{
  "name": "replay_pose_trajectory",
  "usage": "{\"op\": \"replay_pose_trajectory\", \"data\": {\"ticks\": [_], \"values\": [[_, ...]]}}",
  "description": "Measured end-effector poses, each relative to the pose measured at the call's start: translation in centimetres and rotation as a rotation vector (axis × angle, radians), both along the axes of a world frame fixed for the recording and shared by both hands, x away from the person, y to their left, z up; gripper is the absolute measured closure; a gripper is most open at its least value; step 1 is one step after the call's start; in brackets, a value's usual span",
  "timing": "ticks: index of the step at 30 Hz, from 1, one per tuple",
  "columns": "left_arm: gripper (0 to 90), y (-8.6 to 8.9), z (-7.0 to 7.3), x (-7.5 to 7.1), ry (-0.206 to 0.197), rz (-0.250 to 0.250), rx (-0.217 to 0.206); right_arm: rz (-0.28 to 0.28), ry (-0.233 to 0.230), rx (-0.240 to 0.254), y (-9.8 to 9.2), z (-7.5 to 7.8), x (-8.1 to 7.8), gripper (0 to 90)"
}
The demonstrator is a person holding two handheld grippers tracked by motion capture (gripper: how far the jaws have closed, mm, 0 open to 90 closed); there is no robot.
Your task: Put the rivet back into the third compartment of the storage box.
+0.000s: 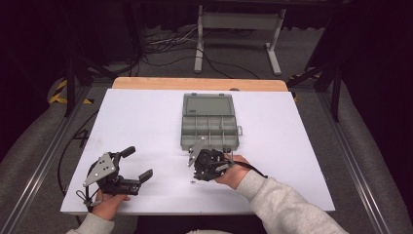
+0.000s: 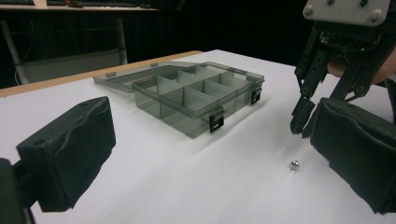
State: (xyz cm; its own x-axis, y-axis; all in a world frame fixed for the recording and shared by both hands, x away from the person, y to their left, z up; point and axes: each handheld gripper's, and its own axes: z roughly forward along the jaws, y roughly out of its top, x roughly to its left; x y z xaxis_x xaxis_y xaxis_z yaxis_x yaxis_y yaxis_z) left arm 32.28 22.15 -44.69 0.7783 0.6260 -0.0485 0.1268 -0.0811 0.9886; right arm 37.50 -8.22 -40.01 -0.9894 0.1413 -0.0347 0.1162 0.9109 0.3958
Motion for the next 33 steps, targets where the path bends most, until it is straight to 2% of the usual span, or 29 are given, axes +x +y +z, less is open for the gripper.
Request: {"op": "replay_pose_trajectory", "data": {"ticks": [6,19,22,33], "values": [[0.4,0.0,0.0,0.0,0.005,-0.002,-0.004,-0.006,-0.016,0.011,-0.2,1.2,0.5,82.4],[0.4,0.1,0.0,0.0,0.007,-0.001,-0.002,-0.040,-0.069,0.056,-0.8,5.3,2.6,82.4],[0.4,0.1,-0.1,0.0,0.010,0.000,-0.005,-0.038,-0.086,0.067,-0.9,5.8,3.2,82.4],[0.4,0.1,-0.1,0.1,0.011,-0.003,-0.005,-0.089,-0.120,0.074,-1.3,7.4,5.5,82.4]]}}
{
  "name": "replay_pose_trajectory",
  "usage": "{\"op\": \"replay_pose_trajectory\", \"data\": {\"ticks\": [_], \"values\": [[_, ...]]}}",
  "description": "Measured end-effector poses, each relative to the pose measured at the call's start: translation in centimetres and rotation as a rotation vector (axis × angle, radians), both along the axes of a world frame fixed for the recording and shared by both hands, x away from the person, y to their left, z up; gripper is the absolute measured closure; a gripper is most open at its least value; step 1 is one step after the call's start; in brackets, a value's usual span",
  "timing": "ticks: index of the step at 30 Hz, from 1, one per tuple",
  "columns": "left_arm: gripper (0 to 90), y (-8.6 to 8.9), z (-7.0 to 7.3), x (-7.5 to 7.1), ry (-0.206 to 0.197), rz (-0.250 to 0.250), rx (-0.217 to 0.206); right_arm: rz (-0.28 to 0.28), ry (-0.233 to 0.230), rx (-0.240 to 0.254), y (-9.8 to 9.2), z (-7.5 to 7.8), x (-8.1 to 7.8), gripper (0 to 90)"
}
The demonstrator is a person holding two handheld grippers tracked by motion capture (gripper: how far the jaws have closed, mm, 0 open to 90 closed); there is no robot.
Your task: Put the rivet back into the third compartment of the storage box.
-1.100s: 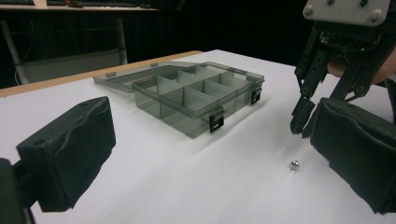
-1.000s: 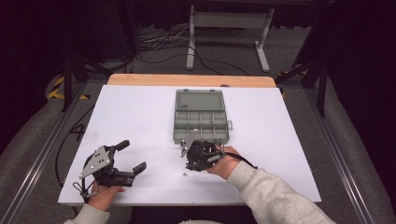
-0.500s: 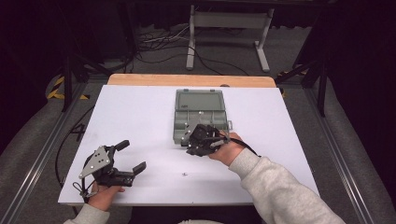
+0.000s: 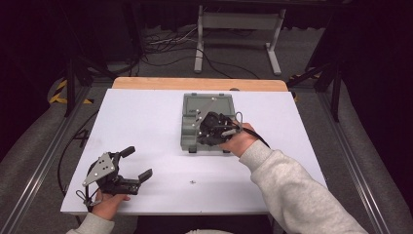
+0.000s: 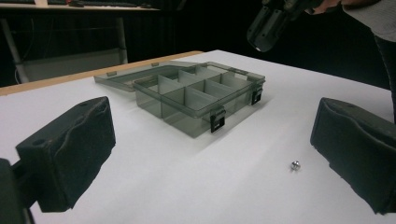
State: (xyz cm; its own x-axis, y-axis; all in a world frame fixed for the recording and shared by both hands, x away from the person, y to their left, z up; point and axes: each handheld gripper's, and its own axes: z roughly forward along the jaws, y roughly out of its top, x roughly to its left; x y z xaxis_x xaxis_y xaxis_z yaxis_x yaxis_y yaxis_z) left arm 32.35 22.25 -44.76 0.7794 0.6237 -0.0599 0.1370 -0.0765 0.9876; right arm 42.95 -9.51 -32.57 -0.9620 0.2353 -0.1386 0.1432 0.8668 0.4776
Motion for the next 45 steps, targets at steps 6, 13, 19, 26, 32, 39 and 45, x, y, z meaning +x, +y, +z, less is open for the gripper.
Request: {"op": "replay_pose_trajectory", "data": {"ticks": [6,13,19,26,32,39,45], "values": [[0.4,0.0,0.0,0.0,0.001,-0.001,0.001,-0.036,-0.005,0.003,-0.4,0.6,1.5,82.4],[0.4,0.0,0.0,0.0,0.000,0.000,0.001,-0.073,-0.012,0.009,-0.8,1.1,3.3,82.4],[0.4,0.0,0.0,0.0,0.002,0.000,0.001,-0.116,-0.015,0.005,-1.2,0.9,4.9,82.4],[0.4,0.0,0.0,0.0,0.000,0.001,0.003,-0.177,-0.020,0.017,-1.8,0.6,7.1,82.4],[0.4,0.1,0.0,0.1,0.002,0.000,0.003,-0.226,-0.008,0.005,-2.5,-0.6,9.0,82.4],[0.4,0.1,0.0,0.1,0.002,0.000,0.004,-0.270,0.017,-0.006,-3.1,-2.4,10.6,82.4],[0.4,0.1,-0.1,0.1,0.002,0.000,0.001,-0.292,0.034,-0.020,-3.5,-3.6,11.3,82.4]]}}
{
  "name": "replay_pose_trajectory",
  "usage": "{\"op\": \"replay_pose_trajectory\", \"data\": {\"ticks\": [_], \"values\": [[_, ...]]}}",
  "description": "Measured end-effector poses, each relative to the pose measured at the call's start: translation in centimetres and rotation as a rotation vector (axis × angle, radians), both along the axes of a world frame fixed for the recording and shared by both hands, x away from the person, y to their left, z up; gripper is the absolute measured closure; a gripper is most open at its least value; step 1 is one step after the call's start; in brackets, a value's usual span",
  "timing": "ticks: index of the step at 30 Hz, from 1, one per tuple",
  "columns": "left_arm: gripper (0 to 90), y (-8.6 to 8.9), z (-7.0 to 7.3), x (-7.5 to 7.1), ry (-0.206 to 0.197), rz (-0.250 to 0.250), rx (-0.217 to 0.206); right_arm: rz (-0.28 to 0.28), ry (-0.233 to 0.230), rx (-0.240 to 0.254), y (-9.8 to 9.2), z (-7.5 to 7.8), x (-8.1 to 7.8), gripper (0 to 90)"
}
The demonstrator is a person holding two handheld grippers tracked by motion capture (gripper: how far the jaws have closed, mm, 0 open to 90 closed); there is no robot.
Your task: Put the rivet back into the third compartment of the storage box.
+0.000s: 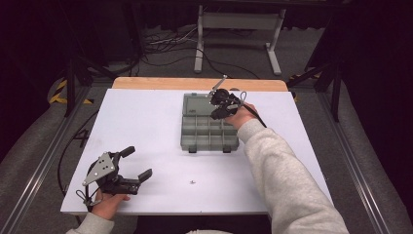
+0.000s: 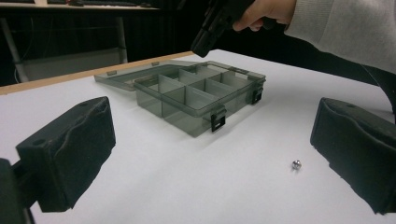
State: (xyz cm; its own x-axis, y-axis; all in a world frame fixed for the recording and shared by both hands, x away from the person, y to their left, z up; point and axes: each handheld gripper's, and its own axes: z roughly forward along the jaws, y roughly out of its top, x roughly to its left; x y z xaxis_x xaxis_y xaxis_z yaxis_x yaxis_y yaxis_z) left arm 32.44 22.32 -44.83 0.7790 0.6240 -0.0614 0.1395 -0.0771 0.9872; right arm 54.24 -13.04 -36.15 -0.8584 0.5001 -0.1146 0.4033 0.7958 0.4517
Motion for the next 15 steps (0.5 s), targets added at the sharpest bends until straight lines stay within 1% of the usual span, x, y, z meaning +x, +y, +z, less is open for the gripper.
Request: {"op": "replay_pose_trajectory", "data": {"ticks": [2,9,15], "values": [[0.4,0.0,0.0,0.0,0.000,0.000,0.000,-0.004,0.009,-0.009,-0.1,-0.4,0.2,82.4],[0.5,0.0,0.0,0.0,0.000,0.000,0.001,-0.016,0.030,-0.014,-0.3,-1.8,0.5,82.4],[0.5,0.0,0.0,0.0,0.000,-0.001,0.003,-0.011,0.047,-0.026,-0.2,-2.7,0.5,82.3]]}}
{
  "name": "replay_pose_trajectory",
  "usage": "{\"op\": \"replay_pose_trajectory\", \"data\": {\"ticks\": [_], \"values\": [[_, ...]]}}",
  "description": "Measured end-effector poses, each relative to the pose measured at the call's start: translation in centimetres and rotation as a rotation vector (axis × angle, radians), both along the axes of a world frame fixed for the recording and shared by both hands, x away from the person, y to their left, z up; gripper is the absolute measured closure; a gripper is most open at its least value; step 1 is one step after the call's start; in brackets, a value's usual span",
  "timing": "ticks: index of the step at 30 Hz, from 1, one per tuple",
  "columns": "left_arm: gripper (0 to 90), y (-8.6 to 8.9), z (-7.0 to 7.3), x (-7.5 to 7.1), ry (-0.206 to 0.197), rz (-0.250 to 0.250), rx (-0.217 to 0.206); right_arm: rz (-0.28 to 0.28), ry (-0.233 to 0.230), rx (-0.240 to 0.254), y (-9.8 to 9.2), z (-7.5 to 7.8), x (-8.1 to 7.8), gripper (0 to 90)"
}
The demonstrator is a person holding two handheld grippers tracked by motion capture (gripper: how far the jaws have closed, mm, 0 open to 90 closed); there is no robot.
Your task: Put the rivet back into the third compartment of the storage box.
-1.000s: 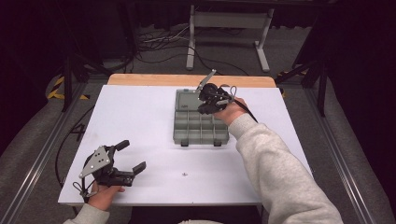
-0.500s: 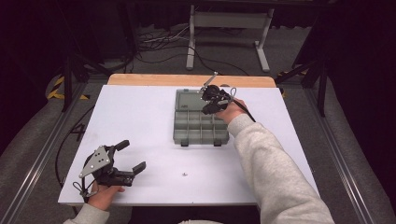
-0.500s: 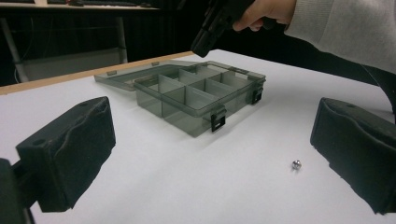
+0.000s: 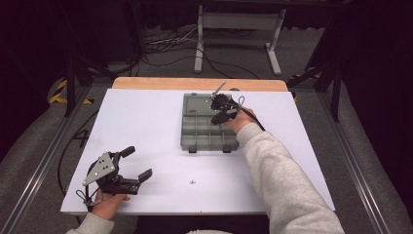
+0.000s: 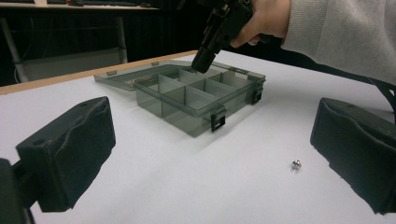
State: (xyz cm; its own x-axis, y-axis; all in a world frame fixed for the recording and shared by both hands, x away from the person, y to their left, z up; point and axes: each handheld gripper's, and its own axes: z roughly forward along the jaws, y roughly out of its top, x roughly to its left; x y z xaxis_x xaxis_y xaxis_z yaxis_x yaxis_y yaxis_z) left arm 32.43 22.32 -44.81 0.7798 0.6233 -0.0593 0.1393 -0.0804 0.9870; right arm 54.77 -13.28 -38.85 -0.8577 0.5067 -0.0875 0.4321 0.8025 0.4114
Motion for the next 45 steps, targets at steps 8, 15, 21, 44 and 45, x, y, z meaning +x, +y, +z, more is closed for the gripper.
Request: {"op": "replay_pose_trajectory", "data": {"ticks": [8,15,21,44,45], "values": [[0.4,0.0,0.0,0.0,-0.002,0.002,-0.005,-0.007,0.005,0.002,-0.1,-0.4,-0.1,75.0],[0.4,0.0,0.0,0.0,-0.003,0.002,-0.006,-0.028,-0.034,0.032,-0.4,0.8,-0.5,58.7],[0.4,0.0,0.0,0.0,-0.002,0.000,-0.003,-0.013,-0.070,0.067,-0.3,2.5,-2.0,44.0],[0.4,-0.1,0.1,0.0,-0.003,-0.001,-0.003,0.204,-0.102,0.100,3.0,5.9,-10.7,25.9],[0.4,-0.1,0.1,0.0,-0.004,-0.002,-0.004,0.205,-0.100,0.101,3.1,5.9,-10.9,24.6]]}}
